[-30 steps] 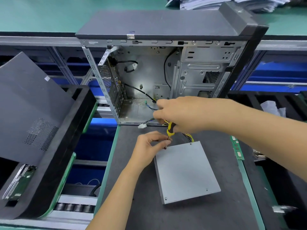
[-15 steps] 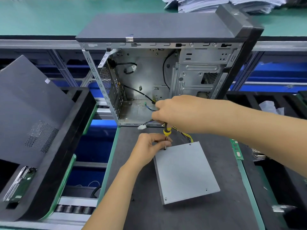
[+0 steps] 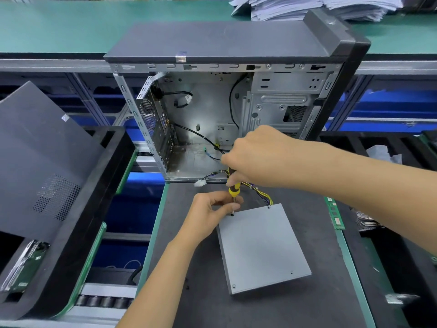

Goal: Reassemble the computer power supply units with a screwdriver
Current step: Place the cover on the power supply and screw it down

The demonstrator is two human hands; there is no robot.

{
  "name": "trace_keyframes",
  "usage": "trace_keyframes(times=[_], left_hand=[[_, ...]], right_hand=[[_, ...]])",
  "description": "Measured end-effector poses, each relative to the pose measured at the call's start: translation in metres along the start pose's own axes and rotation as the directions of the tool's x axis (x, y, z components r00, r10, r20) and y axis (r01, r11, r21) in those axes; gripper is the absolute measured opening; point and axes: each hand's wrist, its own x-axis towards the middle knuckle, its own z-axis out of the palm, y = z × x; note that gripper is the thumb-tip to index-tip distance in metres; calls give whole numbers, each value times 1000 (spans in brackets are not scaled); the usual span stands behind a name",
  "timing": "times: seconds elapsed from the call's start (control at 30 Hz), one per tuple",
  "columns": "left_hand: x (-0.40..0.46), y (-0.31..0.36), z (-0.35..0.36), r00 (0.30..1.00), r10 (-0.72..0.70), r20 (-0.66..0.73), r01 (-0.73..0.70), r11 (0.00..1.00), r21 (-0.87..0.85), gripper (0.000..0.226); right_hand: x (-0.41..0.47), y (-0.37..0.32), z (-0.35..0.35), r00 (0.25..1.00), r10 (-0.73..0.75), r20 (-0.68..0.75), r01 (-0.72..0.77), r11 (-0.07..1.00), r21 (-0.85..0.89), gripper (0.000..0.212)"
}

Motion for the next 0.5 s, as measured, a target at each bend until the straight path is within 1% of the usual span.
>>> trace_keyframes(times=[0.03, 0.07, 0.13, 0.17, 0.23, 0.27, 0.3, 0.33, 0.37, 0.4, 0.47, 0.5], left_hand=[[0, 0, 1, 1000, 10, -1, -10, 1000, 2, 9], [0, 0, 1, 1000, 27, -8, -27, 1000, 14, 5], [-1, 0, 3, 997, 70, -21, -70, 997, 26, 5], [-1, 0, 3, 996, 81, -29, -80, 996, 25, 9], [-1, 1, 2, 995, 95, -44, -93, 994, 50, 18], [-1, 1, 0, 994, 104, -43, -101, 993, 62, 21], [-1, 2, -1, 994, 108, -33, -106, 992, 61, 24], [-2, 3, -3, 994, 106, -19, -105, 993, 57, 29], [-2, 4, -3, 995, 99, -8, -98, 994, 51, 33], [-3, 5, -3, 997, 82, -7, -82, 996, 40, 33], [-4, 6, 0, 998, 49, -31, -49, 999, 11, 25], [-4, 6, 2, 997, 52, -49, -51, 999, 14, 22]], right_hand=[[1, -2, -1, 1000, 11, -17, -11, 999, -40, 49], [1, -4, -1, 999, 16, -50, -19, 997, -70, 52], [0, -6, -2, 996, 48, -71, -53, 996, -76, 46], [-2, -6, -3, 998, 57, -27, -58, 998, -23, 37], [-1, -3, -2, 998, -12, 56, 4, 989, 148, 21], [1, -1, -3, 996, -53, 72, 38, 978, 206, 22], [1, -1, -5, 994, -74, 80, 55, 975, 216, 21], [3, 0, -5, 996, -66, 63, 53, 981, 186, 17], [2, -1, -6, 999, -35, 36, 29, 989, 145, 20], [4, -1, -4, 1000, 1, 1, -1, 997, 71, 31], [3, -4, -8, 998, 40, -44, -42, 998, -56, 52], [2, -5, -8, 996, 52, -69, -57, 996, -64, 56]])
